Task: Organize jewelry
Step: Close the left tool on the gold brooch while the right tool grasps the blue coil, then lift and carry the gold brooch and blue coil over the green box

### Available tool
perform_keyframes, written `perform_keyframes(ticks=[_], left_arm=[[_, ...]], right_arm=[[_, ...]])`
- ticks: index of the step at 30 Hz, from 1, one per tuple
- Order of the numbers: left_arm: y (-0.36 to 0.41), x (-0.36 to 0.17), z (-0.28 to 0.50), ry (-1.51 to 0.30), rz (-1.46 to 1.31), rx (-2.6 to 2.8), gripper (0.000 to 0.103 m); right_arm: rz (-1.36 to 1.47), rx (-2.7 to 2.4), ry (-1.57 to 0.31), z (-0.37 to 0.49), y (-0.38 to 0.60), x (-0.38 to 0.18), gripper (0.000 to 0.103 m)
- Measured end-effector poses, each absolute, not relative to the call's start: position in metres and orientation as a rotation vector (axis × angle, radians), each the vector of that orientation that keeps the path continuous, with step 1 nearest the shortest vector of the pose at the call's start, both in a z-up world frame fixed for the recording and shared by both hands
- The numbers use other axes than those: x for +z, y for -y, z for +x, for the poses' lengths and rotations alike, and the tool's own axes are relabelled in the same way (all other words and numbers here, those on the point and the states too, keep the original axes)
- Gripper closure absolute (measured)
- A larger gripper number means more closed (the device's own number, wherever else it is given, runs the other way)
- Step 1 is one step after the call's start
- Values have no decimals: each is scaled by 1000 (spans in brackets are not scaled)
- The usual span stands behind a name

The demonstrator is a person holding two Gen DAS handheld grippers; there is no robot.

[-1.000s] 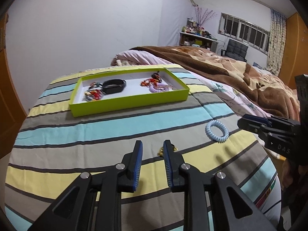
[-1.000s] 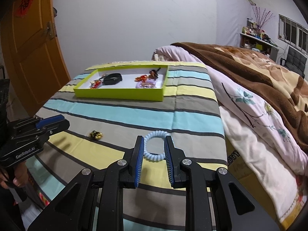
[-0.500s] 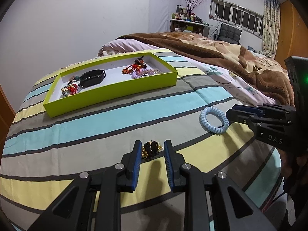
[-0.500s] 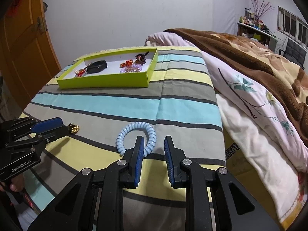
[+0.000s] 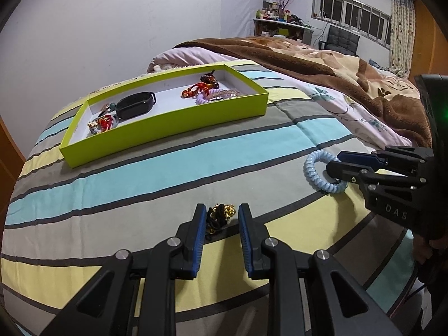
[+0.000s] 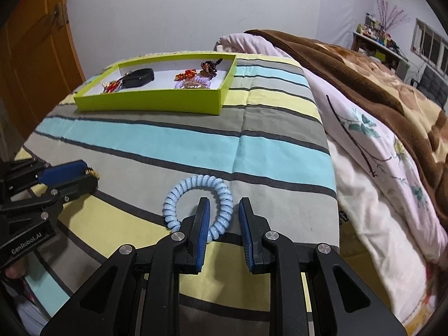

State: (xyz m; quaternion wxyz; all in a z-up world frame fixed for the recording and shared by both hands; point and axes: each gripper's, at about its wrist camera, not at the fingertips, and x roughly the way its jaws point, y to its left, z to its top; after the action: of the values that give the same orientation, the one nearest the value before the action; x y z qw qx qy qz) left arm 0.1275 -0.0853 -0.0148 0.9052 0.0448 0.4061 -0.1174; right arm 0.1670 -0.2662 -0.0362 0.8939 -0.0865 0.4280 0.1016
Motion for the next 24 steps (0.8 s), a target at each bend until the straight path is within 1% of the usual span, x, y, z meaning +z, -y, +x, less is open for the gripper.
perform_keyframes(ticks=[2, 3, 6, 9, 24], left_arm=[[86, -15, 127, -839, 103, -232, 79], [87, -16, 127, -846, 108, -229, 79], [84, -16, 126, -845, 94, -235, 80], [79, -15, 124, -834, 66, -248, 83], [62, -5, 112, -794, 9, -248, 85]], right_arm=[[-195, 215, -885, 166, 263, -36, 88], [-199, 216, -884, 165, 262, -37, 93], [-192, 217, -882, 164, 261, -36, 93], [-175, 216, -875, 161, 262, -34, 93], [-99, 232, -816, 150, 267, -16, 93]])
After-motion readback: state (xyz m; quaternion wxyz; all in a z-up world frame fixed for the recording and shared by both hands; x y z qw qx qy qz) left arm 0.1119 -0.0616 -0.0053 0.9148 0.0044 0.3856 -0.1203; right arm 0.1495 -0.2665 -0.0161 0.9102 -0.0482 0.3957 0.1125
